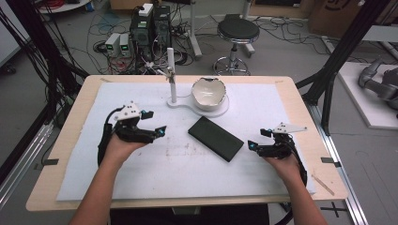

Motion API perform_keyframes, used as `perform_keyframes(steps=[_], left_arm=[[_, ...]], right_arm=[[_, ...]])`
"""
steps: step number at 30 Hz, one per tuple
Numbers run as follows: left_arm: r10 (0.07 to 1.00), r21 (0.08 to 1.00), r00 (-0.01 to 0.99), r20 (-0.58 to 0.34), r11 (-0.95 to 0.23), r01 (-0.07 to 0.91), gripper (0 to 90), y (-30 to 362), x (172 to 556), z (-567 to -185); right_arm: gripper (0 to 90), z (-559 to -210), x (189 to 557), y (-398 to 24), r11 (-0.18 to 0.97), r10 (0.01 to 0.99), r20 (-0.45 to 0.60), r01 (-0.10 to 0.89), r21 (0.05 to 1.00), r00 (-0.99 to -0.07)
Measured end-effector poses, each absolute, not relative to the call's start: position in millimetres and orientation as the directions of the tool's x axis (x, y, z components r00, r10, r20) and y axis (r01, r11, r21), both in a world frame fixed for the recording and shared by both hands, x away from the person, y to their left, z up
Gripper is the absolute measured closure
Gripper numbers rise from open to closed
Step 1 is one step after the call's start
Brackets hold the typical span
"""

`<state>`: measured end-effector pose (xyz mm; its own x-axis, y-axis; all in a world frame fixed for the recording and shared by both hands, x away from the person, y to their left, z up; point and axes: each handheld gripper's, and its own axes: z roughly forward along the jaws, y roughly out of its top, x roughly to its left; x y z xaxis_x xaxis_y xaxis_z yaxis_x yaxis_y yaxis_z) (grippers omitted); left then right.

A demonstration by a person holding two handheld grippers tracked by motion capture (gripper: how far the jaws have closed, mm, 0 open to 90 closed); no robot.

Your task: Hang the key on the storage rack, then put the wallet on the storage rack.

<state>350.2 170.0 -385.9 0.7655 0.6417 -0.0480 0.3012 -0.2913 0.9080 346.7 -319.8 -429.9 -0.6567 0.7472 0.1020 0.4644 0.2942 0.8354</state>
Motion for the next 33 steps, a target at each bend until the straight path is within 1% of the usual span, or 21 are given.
perform_keyframes(steps=[1,2,4,5,7,13,16,23,26,33], left_arm=[[0.642,0.908,0.765,-0.048,-0.291,0.301,19.4,170,350,-386],[0.643,0.901,0.763,-0.069,-0.288,0.324,19.3,170,348,-397],[0.640,0.898,0.765,-0.080,-0.287,0.334,18.1,170,347,-400],[0.626,0.902,0.774,-0.100,-0.272,0.337,17.8,171,344,-402],[0.614,0.907,0.782,-0.108,-0.261,0.330,17.7,173,341,-405],[0.623,0.907,0.776,-0.103,-0.262,0.330,17.4,178,341,-411],[0.621,0.912,0.780,-0.081,-0.269,0.310,17.0,183,342,-413],[0.631,0.897,0.769,-0.098,-0.279,0.343,17.0,187,345,-416],[0.632,0.905,0.765,-0.124,-0.243,0.349,17.0,189,347,-416],[0.650,0.909,0.748,-0.131,-0.222,0.353,17.0,192,349,-415]], right_arm=[[17.7,-430,347,-320,0.291,0.749,0.107,0.469,0.834,-0.654],[17.7,-430,347,-320,0.287,0.752,0.109,0.472,0.834,-0.650],[17.7,-430,348,-320,0.286,0.756,0.105,0.470,0.835,-0.646],[17.7,-430,347,-320,0.283,0.756,0.107,0.470,0.836,-0.646],[17.7,-429,347,-319,0.287,0.756,0.101,0.467,0.836,-0.646],[17.7,-429,348,-319,0.288,0.762,0.098,0.470,0.834,-0.640],[17.7,-430,349,-319,0.288,0.765,0.101,0.478,0.830,-0.636],[17.7,-433,352,-317,0.303,0.765,0.093,0.484,0.821,-0.637],[17.7,-432,351,-318,0.300,0.769,0.093,0.485,0.821,-0.633],[17.7,-431,350,-320,0.295,0.766,0.095,0.479,0.827,-0.636]])
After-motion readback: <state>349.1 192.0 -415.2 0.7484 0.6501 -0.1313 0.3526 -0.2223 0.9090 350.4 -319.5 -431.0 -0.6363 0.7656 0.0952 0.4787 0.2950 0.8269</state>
